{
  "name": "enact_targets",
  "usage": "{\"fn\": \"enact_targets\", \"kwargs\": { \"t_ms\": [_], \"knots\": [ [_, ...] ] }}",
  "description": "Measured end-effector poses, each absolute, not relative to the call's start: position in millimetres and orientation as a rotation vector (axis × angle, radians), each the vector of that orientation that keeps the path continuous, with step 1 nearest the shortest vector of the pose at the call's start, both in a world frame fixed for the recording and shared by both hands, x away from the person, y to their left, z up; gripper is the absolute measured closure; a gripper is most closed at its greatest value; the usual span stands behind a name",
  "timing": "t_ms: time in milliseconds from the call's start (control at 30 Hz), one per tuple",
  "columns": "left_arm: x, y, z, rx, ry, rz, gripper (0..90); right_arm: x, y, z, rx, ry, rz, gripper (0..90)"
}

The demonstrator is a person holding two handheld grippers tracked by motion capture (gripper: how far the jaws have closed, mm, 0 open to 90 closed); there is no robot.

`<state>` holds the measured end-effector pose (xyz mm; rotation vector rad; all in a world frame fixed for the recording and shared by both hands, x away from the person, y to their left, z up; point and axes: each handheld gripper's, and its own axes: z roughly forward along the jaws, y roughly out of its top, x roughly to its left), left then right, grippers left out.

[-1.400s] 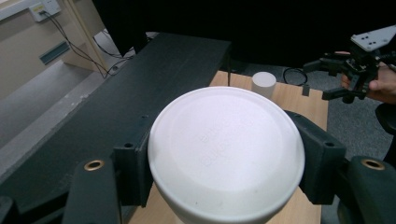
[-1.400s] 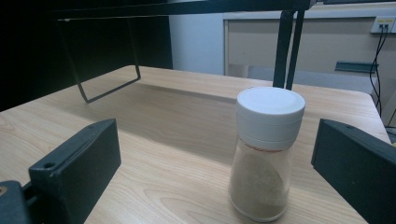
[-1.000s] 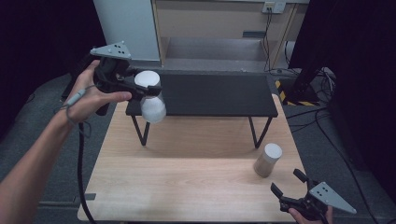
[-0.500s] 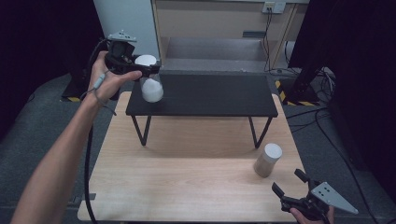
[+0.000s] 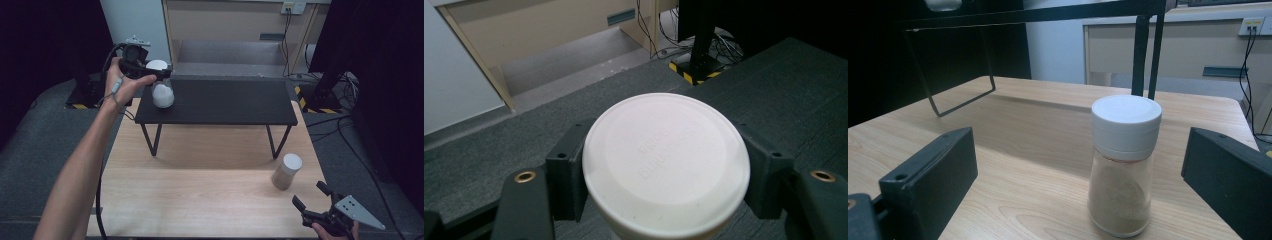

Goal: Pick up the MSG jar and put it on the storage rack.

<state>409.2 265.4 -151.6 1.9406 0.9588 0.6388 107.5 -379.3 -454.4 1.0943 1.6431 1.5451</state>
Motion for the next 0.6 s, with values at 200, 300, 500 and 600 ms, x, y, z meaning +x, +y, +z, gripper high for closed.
{"fn": "enact_targets", "kwargs": {
  "t_ms": [200,300,500,600],
  "knots": [
    [412.4,266.5,-158.9,1.946,0.959,0.622,32.4,107.2,-379.2,-454.2,1.098,1.643,1.545,1.7],
    [412.4,264.7,-159.9,1.949,0.95,0.629,32.4,107.7,-379.4,-454.5,1.097,1.647,1.545,1.7],
    [406.9,269.2,-161.8,1.883,0.924,0.651,17.7,107.6,-379.3,-454.3,1.091,1.648,1.546,1.7],
    [403.4,272.5,-154.8,1.832,0.92,0.651,7.1,107.7,-379.3,-454.4,1.09,1.648,1.548,1.7]
  ]
}}
